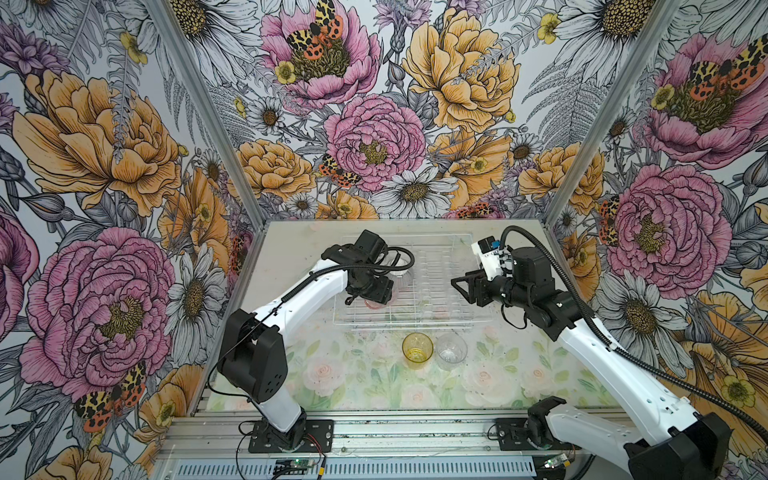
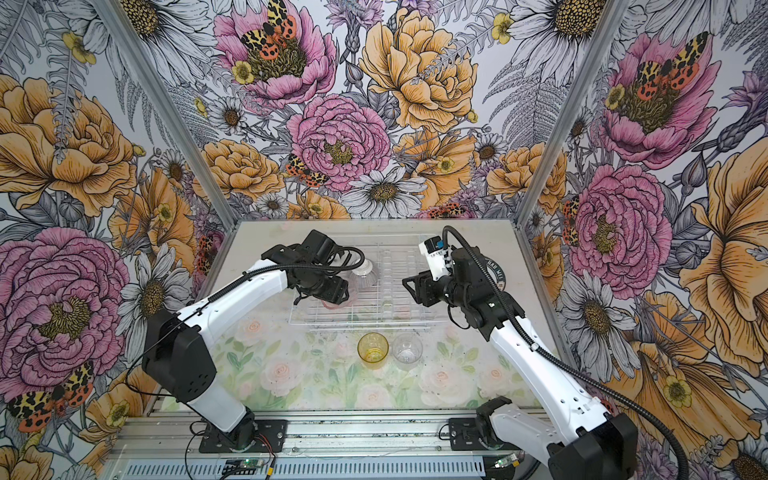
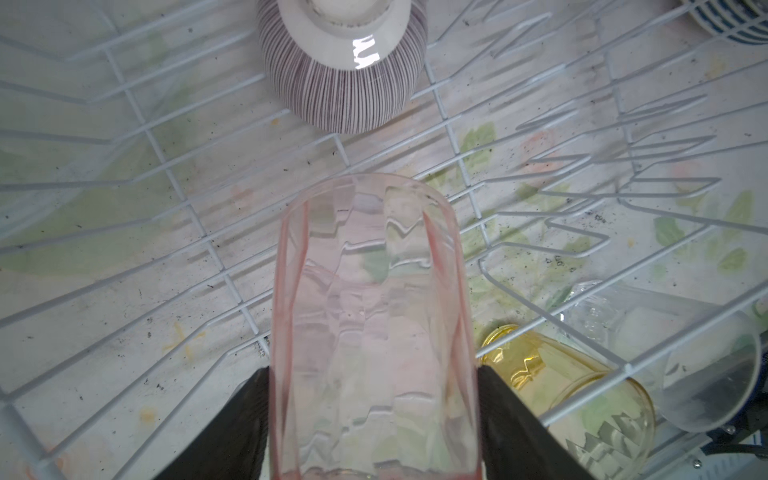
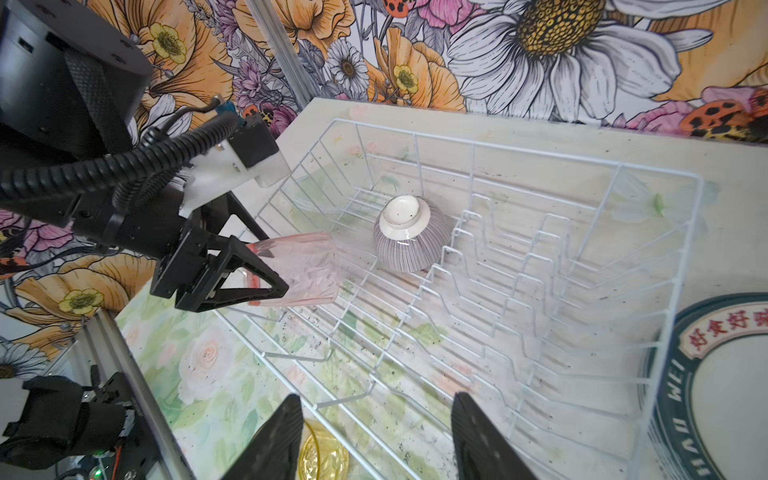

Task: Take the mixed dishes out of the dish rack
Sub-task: 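Lift the pink glass with the left gripper while the right gripper reaches toward it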

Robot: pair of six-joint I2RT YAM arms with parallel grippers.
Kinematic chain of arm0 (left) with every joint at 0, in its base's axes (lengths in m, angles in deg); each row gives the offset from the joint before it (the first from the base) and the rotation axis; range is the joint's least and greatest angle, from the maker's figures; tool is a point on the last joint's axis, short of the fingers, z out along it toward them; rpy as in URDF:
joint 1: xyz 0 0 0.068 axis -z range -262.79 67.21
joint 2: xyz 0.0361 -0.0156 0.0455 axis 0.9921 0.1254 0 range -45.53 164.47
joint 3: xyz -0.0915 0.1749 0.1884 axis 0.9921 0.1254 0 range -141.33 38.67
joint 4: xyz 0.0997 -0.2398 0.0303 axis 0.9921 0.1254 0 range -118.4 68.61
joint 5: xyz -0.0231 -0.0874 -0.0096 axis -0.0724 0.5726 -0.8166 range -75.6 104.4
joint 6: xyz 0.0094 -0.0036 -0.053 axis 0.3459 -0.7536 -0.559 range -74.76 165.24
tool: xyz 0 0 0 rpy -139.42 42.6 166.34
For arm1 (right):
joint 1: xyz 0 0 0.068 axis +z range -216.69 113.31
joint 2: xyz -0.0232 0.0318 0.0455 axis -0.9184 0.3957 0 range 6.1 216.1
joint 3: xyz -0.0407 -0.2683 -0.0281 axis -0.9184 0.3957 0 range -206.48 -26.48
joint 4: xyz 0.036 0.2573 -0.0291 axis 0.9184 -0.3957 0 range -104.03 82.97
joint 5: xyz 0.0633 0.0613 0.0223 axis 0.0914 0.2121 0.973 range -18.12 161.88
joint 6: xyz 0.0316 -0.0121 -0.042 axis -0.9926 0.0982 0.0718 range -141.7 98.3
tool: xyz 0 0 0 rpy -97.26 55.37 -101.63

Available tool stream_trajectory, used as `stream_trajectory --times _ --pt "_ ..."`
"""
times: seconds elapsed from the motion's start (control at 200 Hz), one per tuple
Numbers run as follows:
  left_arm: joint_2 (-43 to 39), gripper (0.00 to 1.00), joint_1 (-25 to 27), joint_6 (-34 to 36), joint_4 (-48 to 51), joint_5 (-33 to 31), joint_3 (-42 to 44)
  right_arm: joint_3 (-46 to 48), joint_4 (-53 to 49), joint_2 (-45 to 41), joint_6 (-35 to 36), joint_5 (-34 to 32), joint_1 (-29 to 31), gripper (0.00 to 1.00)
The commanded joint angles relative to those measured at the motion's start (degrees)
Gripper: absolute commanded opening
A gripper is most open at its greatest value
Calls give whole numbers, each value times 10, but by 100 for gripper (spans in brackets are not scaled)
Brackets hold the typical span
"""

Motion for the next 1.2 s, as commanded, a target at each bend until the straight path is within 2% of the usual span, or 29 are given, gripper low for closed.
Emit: stream_trajectory --times 0.0,0.26,0.425,0.591,0.796,1.076,1.191 --pt "-24 47 -13 14 -56 80 19 11 49 18 -17 81 -4 59" --pt "-58 47 -40 10 -113 188 42 44 162 57 -58 197 -5 58" --pt "-82 47 -57 2 -153 260 63 63 229 66 -87 231 -9 57" --pt "-98 47 -68 -3 -185 327 78 92 335 74 -145 277 -23 56" --pt "-110 47 -77 -20 -235 414 97 95 369 91 -157 300 -33 55" --pt "-114 46 -79 -33 -264 465 100 98 377 105 -159 308 -47 53" --pt "-115 46 -79 -38 -271 472 102 106 428 117 -189 333 -47 49"
